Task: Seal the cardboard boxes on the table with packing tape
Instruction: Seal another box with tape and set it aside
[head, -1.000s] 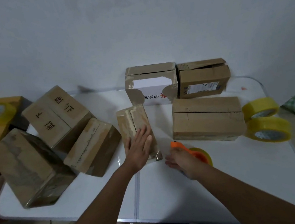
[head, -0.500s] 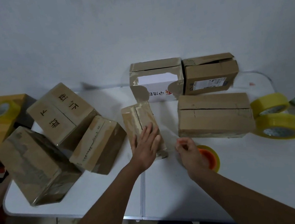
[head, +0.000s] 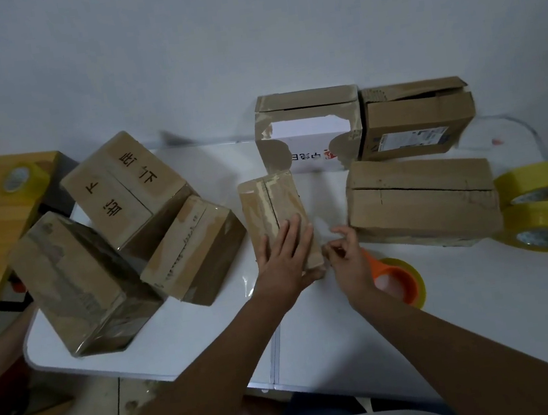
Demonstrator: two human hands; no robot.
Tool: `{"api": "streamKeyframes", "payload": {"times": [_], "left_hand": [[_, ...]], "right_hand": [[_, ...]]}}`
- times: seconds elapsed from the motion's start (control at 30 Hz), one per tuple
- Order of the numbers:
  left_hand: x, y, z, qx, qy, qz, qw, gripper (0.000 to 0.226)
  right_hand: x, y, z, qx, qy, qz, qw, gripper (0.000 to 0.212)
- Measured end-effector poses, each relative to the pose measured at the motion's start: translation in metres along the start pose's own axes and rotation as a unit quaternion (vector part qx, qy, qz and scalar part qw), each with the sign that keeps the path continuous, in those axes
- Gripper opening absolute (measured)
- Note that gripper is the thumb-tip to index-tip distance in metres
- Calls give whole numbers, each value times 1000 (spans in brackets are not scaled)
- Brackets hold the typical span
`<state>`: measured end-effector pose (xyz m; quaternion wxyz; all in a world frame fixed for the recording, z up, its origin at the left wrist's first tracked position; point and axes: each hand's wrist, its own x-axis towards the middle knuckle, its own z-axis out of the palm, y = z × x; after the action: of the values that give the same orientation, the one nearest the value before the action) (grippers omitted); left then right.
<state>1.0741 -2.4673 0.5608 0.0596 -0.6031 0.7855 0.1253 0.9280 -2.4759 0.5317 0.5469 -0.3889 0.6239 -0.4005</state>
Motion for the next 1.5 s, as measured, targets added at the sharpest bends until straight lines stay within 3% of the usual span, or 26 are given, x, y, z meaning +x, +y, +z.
{"api": "streamKeyframes", "payload": {"times": [0.1,0.3,0.43,0.53,0.67,0.77,1.1,1.27,1.37,1.5], "left_hand": [[1,5,3,56,0,-23,998,87],[2,8,0,51,-4,-33,998,88],[3,9,-1,46,-7,-36,998,87],[3,8,0,49,-5,-35,998,84],[3,7,1,54,-8,-34,998,83],[3,7,4,50,7,-33,998,88],[1,3,1,25,11,-19,999,101],[-8,5,-7,-82,-19,45,995,96],[-8,0,-25,-205,-40,47,977,67],[-18,-22,-49,-439,103,-47,891,41]], "right_hand": [[5,1,10,-67,-28,0,997,31],[17,0,7,-249,-64,-30,966,22],[-5,-1,-2,-165,-16,-29,986,27],[-27,0,-1,-114,-78,-39,990,34],[-22,-10,-16,-219,-185,-95,953,47],[-4,-22,-36,-334,-254,-145,896,57],[7,-41,-22,-493,-237,-170,820,41],[-8,-31,-41,-500,-241,-197,808,36],[-19,-25,-53,-450,-249,-186,837,35],[-29,-33,-54,-447,-217,-179,850,82]]}}
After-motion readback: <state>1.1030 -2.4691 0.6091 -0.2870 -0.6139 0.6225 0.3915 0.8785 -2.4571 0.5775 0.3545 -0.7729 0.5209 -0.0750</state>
